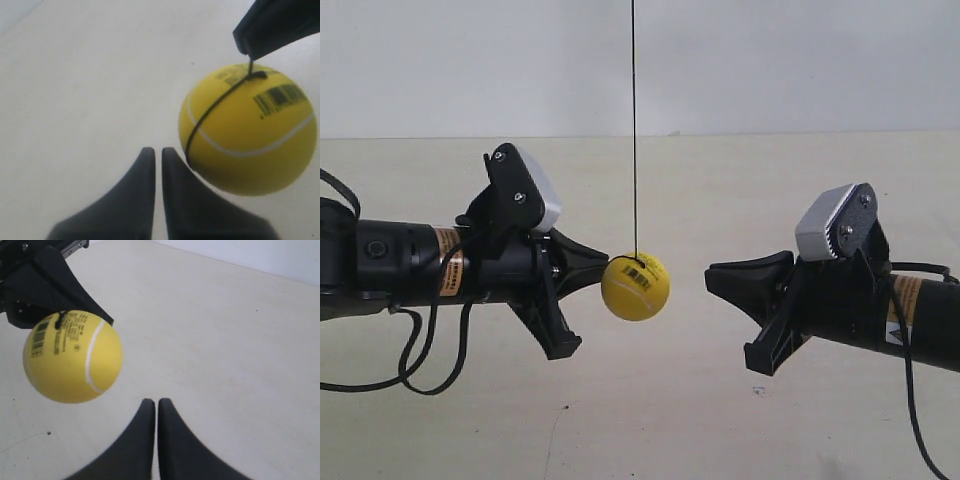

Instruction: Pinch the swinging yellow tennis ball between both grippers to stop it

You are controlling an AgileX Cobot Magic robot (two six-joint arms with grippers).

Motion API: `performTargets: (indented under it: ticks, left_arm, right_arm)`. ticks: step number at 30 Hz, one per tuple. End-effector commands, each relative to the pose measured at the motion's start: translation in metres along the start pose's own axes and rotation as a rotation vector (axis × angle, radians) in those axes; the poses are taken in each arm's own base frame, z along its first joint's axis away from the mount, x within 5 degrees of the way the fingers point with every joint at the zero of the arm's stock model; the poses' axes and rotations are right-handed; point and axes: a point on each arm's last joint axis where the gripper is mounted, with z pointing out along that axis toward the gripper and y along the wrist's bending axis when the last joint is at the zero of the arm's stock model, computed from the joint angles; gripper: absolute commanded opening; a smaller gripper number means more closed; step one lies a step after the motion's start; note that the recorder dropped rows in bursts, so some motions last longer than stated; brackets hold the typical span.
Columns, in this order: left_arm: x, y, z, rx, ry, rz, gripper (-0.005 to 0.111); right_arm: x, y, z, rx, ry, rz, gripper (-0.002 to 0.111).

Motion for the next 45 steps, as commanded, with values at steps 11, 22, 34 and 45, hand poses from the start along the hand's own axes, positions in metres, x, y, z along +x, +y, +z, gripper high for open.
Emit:
performTargets:
  ticks: [11, 22, 34, 45]
  left_arm:
    - [-0.002, 0.005, -0.002, -0.058, 0.005, -0.026, 0.005]
    - [-0.001, 0.006, -0.002, -0.062, 0.012, -0.026, 0.005]
    - [-0.032, 0.019, -0.038, -0.249, -0.041, -0.15, 0.005]
    - [-0.094, -0.014, -0.148, -0.363, -0.364, -0.164, 0.005]
  right_arm:
    - [-0.001, 0.0, 0.0, 0.008, -0.005, -0.011, 0.0]
    - [-0.002, 0.0, 0.0, 0.004, -0.014, -0.013, 0.0]
    - [-0.036, -0.009, -0.018, 0.222, -0.064, -0.046, 0.0]
    - [-0.108, 0.023, -0.086, 0.418, -0.162, -0.087, 0.0]
